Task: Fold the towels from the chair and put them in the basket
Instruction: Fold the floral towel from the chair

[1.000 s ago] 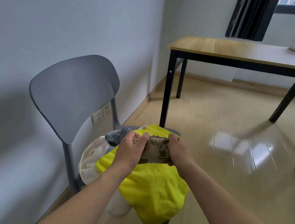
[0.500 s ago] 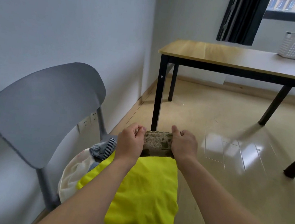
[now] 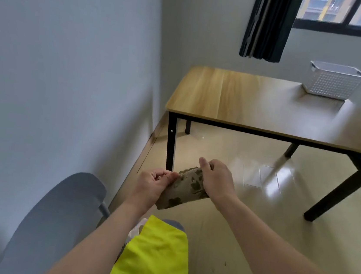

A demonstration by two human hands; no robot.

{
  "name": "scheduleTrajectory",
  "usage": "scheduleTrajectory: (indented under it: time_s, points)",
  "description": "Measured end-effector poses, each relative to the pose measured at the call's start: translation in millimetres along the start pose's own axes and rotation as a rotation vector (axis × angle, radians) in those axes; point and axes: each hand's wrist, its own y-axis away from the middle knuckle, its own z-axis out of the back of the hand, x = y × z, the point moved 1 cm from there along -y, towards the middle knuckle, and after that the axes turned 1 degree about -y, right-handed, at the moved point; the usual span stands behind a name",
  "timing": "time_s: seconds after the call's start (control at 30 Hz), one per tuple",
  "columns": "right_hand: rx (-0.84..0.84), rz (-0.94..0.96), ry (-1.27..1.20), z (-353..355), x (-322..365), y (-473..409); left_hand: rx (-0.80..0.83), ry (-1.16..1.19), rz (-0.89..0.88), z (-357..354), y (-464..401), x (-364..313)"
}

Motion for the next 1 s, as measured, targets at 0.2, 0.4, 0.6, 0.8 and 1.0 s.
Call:
scheduleTrajectory:
  time_s: [0.2, 0.4, 0.6, 0.8, 1.0]
  points:
    - [0.036, -0.037, 0.141, 141, 126, 33, 0.420, -0.108, 0.096, 10, 26, -187]
    - [-0.012, -0.007, 0.109, 226, 147, 17, 0.693, -0.395, 0.092, -38, 6, -299]
    - [-0.071, 0.060, 0.112, 341, 115, -33, 0.583, -0.572, -0.036, -158, -17, -355]
    - [0.029, -0.036, -0.081, 428, 97, -101, 0.456, -0.548, -0.125, -240, -58, -400]
    - [0.199, -0.260, -0.182, 494, 61, -170, 0.448, -0.464, -0.108, -316, -124, -406]
